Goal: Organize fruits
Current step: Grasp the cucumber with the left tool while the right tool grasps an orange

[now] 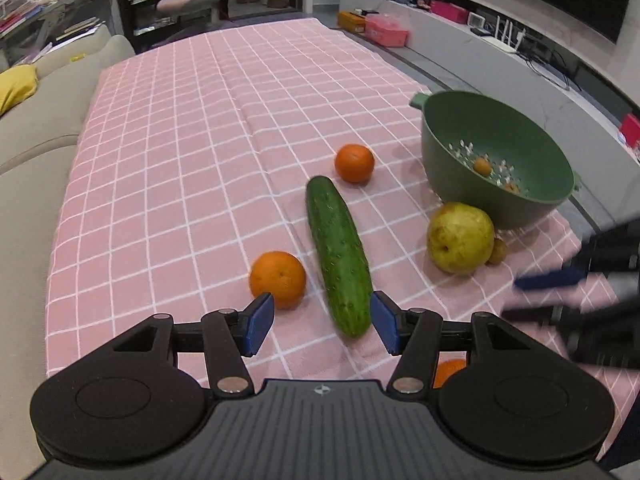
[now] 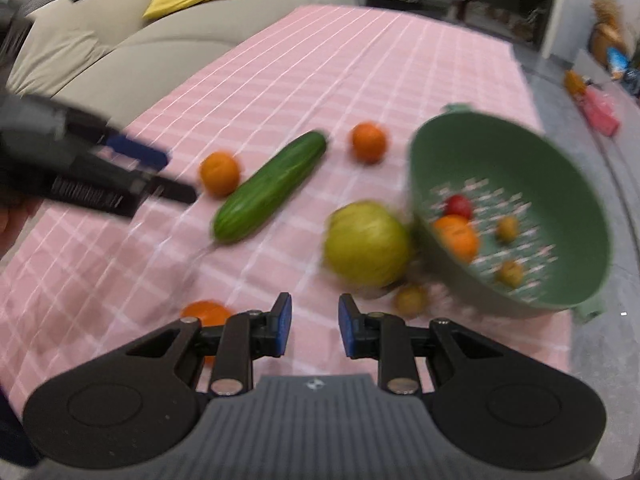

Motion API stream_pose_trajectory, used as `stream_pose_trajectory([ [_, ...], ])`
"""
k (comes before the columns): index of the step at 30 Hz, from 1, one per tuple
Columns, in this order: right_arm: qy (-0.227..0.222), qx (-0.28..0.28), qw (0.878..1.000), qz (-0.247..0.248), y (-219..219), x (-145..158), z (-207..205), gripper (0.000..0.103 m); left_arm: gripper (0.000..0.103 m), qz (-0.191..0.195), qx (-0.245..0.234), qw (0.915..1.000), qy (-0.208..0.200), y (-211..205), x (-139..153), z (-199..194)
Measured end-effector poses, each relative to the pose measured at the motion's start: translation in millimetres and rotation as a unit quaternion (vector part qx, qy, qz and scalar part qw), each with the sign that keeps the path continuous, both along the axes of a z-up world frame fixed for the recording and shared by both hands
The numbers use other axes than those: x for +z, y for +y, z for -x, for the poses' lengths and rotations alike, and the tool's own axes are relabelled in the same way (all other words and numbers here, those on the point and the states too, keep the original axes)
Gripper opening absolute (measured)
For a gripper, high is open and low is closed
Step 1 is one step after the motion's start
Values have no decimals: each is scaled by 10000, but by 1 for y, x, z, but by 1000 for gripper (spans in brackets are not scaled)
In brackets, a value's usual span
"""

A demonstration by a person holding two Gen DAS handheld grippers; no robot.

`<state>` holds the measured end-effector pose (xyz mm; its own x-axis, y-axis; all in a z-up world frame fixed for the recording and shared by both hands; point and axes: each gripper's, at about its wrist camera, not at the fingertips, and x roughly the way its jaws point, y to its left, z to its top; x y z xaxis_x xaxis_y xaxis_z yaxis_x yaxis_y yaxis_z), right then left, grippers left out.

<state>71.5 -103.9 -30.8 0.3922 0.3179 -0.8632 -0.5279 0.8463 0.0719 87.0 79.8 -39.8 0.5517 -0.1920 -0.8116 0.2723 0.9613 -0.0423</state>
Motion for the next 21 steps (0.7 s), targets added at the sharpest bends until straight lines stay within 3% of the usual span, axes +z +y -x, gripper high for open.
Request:
stream_pose_trajectory([
  [3, 209, 241, 9993, -198, 16, -6, 10, 24, 65, -50, 168, 9998, 31, 8, 0, -4],
  [5, 234, 453, 9984, -248, 28, -10, 17, 34, 65, -21, 266, 9996, 64, 13, -1, -6],
  [8, 256, 696, 9971, -172, 44, -20, 26, 37, 65, 43, 341, 9994, 85, 19, -1, -5],
  [10, 116, 723, 9973, -7, 50, -25, 27, 44, 65, 51, 320, 9994, 71, 20, 0, -4],
  [14, 40, 638, 9977, 219, 52, -36, 19, 44, 65, 73, 241, 9997, 54, 19, 2, -2],
  [21, 257, 468, 9985, 101, 47, -39, 9, 41, 65, 211, 161, 9996, -93, 12, 4, -4],
])
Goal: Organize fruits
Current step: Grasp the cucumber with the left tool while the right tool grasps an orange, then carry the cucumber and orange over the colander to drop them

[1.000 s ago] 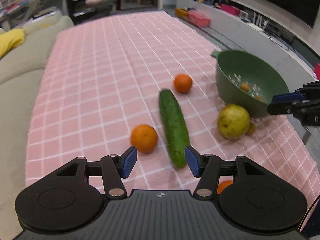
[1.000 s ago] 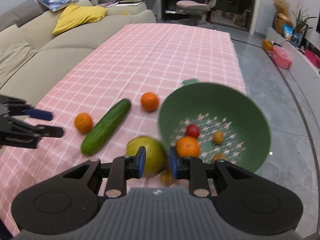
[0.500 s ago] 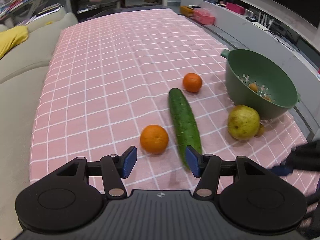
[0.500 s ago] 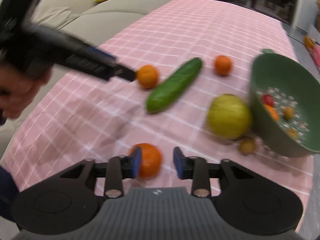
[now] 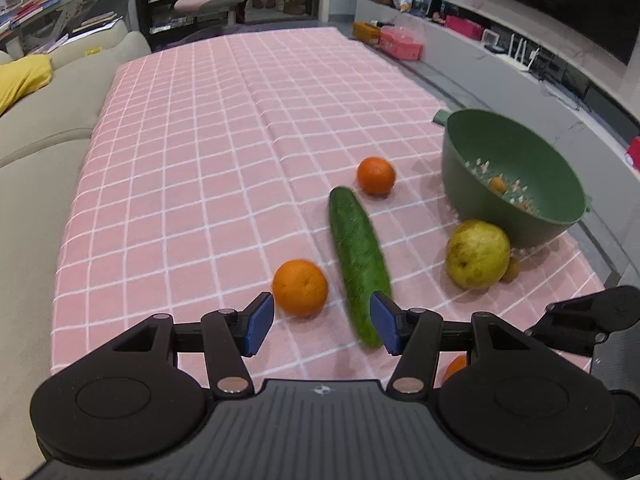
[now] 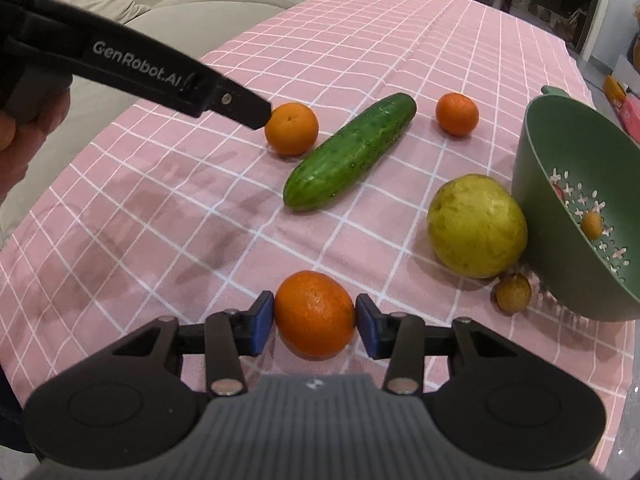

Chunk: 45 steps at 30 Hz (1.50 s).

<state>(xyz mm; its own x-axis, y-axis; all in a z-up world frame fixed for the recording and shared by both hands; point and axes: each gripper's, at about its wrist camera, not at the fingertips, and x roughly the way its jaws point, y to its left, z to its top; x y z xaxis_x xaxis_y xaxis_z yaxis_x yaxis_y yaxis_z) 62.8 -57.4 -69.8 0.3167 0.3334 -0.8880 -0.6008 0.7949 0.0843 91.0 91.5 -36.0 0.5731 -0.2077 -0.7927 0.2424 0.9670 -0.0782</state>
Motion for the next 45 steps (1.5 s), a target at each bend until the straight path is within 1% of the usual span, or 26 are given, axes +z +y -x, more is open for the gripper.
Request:
stream_pose_trajectory([
  [3, 191, -169, 9996, -73, -8, 2, -5, 40, 66, -49, -153, 9998, -82, -11, 0, -5],
  [6, 251, -376, 9989, -139, -19, 7, -9, 40, 66, -144, -208, 9997, -15, -26, -6, -16],
  [11, 260, -647, 9974, -179, -34, 14, -18, 40, 66, -390, -37, 9992, 126, -51, -24, -39],
  [16, 271, -783, 9964, -188, -47, 15, -20, 40, 65, -369, 46, 9984, 426, -65, -46, -63],
  [18, 279, -823, 9960, -188, -52, 15, -20, 40, 66, -459, 83, 9976, 513, -70, -52, -69],
  [22, 297, -882, 9954, -211, -59, 13, -23, 40, 66, -599, 228, 9958, 647, -74, -60, -79],
  [24, 303, -909, 9951, -234, -62, 17, -23, 40, 66, -697, 217, 9951, 667, -78, -63, -82],
  [27, 305, -936, 9948, -265, -64, 19, -24, 40, 61, -883, 184, 9940, 624, -84, -66, -83],
  [28, 305, -943, 9947, -276, -65, 20, -24, 40, 56, -879, 212, 9940, 609, -84, -66, -83],
  [29, 305, -952, 9946, -287, -67, 20, -24, 40, 47, -891, 271, 9939, 597, -83, -66, -84],
  [30, 303, -962, 9945, -297, -67, 21, -24, 40, 45, -931, 330, 9934, 584, -83, -65, -84],
  [34, 306, -996, 9940, -320, -68, 21, -25, 40, 43, -716, 455, 9945, 615, -77, -64, -83],
  [39, 293, -995, 9939, -363, -68, 23, -26, 40, 43, -465, 382, 9958, 683, -75, -58, -77],
  [45, 268, -997, 9937, -432, -68, 29, -27, 40, 43, -376, 205, 9975, 554, -77, -34, -61],
])
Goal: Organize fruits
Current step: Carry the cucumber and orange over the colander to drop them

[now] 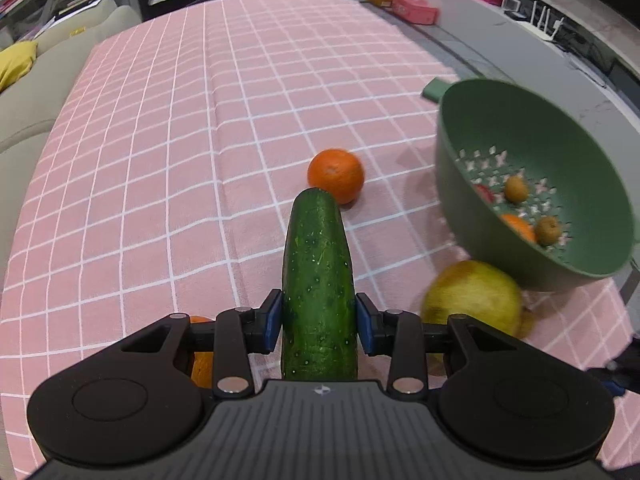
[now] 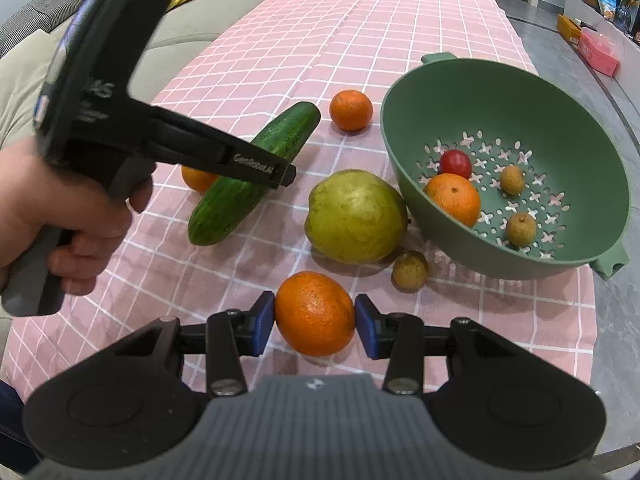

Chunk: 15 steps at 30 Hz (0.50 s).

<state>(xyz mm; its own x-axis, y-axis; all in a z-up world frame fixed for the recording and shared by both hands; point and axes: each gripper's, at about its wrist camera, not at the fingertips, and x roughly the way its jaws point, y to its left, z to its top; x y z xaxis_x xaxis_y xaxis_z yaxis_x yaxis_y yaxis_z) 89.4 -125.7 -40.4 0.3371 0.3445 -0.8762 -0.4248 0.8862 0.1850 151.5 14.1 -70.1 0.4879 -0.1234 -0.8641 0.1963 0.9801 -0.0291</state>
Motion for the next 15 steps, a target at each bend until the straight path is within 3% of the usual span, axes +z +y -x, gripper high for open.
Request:
stream_pose_trajectory([
  [9, -387, -185, 9982, -412, -17, 43, -7, 40, 43, -114, -107, 9991, -393, -7, 71, 10],
  [15, -859, -709, 9915, -677, -55, 79, -29, 40, 43, -78, -451, 9961, -750, -40, 122, 0],
])
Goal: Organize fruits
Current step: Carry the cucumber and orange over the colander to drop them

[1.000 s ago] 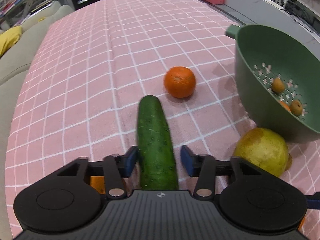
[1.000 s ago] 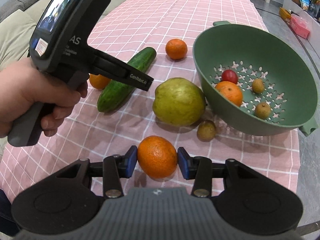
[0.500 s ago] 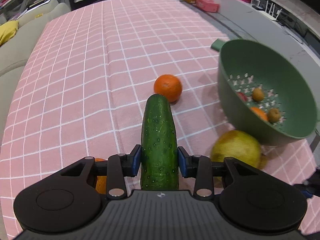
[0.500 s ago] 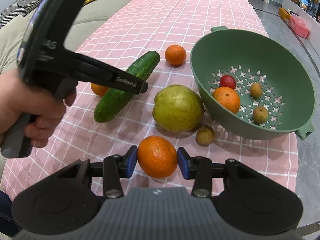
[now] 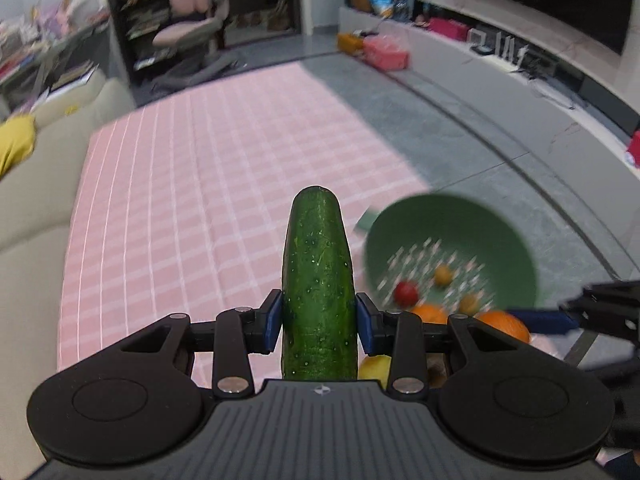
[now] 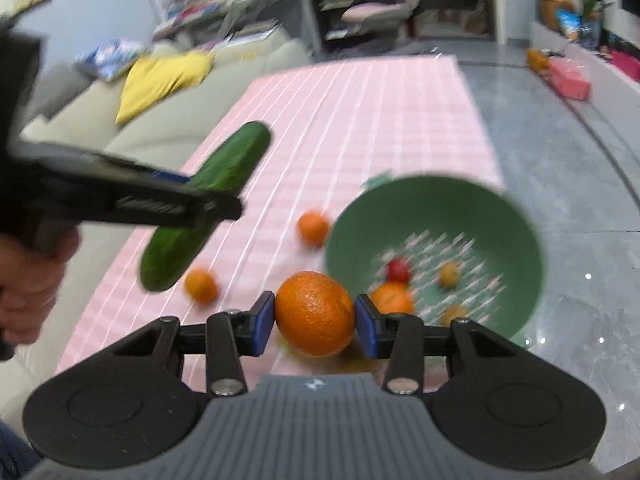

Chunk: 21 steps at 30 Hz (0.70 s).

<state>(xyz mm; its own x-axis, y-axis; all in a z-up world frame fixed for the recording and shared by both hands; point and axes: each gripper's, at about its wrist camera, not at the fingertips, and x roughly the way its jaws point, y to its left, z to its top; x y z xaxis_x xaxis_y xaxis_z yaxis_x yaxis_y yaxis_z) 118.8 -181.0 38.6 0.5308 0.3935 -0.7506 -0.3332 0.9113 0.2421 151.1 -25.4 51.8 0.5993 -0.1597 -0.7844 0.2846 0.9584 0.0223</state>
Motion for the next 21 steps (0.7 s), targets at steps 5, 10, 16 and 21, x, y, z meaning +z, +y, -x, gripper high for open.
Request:
stream_pose_trajectory([
  [5, -283, -650, 9975, -56, -42, 10, -23, 40, 43, 7, -386, 9992, -113, -38, 20, -10],
  [10, -289, -949, 9950, -75, -70, 7, -44, 40, 43, -96, -740, 9971, -128, -72, 13, -28],
  [16, -81, -1012, 9947, 133, -76, -9, -60, 40, 43, -158, -1030, 9945, 45, -97, -15, -48],
  [21, -35, -904, 9956, 262, -76, -20, -67, 40, 42, -310, -1313, 9907, 157, -106, -40, -61],
])
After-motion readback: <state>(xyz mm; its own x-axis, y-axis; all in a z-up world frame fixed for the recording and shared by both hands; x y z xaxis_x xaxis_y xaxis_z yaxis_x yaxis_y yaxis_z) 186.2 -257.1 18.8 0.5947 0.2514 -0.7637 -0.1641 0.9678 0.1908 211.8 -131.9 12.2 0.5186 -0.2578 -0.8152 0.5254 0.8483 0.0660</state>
